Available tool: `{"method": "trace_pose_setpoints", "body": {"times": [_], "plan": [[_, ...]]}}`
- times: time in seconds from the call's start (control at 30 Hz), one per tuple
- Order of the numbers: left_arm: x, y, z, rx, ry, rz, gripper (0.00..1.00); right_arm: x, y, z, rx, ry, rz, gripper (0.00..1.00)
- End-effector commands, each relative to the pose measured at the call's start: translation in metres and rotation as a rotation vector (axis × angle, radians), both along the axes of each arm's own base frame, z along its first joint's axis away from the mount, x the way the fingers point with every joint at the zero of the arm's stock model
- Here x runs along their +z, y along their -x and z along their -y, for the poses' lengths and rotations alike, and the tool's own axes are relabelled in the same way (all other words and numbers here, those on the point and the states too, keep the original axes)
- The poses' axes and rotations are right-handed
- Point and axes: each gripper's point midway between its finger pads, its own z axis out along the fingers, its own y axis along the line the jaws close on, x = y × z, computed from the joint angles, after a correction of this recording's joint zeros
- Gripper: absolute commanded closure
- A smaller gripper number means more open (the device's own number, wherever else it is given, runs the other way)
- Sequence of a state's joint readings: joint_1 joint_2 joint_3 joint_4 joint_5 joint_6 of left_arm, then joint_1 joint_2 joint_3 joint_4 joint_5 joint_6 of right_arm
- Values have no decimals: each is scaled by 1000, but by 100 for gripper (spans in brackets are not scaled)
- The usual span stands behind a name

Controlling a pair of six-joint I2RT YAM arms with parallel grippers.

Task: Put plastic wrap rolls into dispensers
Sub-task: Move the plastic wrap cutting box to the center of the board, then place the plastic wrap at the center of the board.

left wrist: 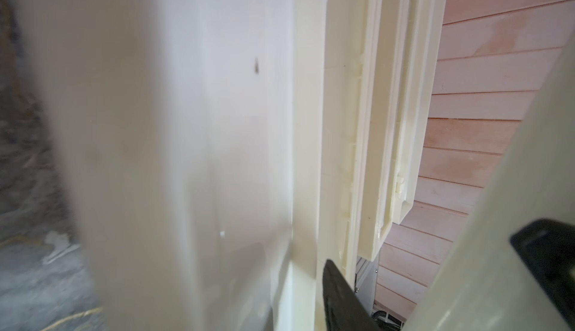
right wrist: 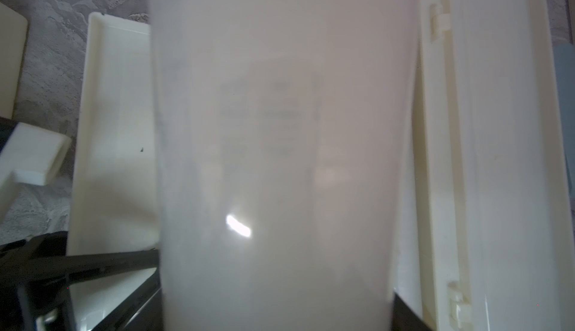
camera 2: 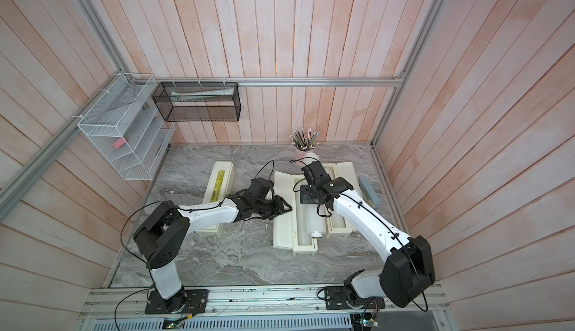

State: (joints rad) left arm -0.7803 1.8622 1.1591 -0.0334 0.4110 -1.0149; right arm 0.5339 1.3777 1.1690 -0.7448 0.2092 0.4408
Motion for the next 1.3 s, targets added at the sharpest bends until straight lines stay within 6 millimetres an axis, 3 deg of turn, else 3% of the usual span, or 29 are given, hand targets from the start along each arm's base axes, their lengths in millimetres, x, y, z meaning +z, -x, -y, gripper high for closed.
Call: {"method": "trace_pose_setpoints", "body": {"times": [0.0, 0.1, 0.3, 0.5, 0.7, 0.83, 0.97, 1.1, 1.27], "plan": [[7, -6, 15, -7, 31, 25, 51, 53, -15, -3, -21, -80, 156, 81], [5, -5, 11, -15, -1, 39, 40, 60, -13, -6, -19, -115, 165, 81], [34, -6, -9, -34, -99, 151, 0, 81, -12, -25, 21, -233, 177, 80], [74, -13, -52, -27, -191, 263, 0, 89, -13, -68, 96, -352, 145, 80], [98, -32, -140, 45, -356, 330, 0, 89, -16, -135, 154, -418, 126, 78], [91, -43, -206, 119, -444, 306, 0, 81, -21, -179, 167, -458, 103, 78], [71, -45, -261, 180, -585, 285, 0, 66, -31, -213, 161, -460, 88, 77], [57, -46, -294, 218, -685, 265, 0, 46, -44, -229, 136, -468, 85, 75], [41, -47, -322, 234, -849, 244, 0, 11, -57, -239, 113, -428, 62, 63]]}}
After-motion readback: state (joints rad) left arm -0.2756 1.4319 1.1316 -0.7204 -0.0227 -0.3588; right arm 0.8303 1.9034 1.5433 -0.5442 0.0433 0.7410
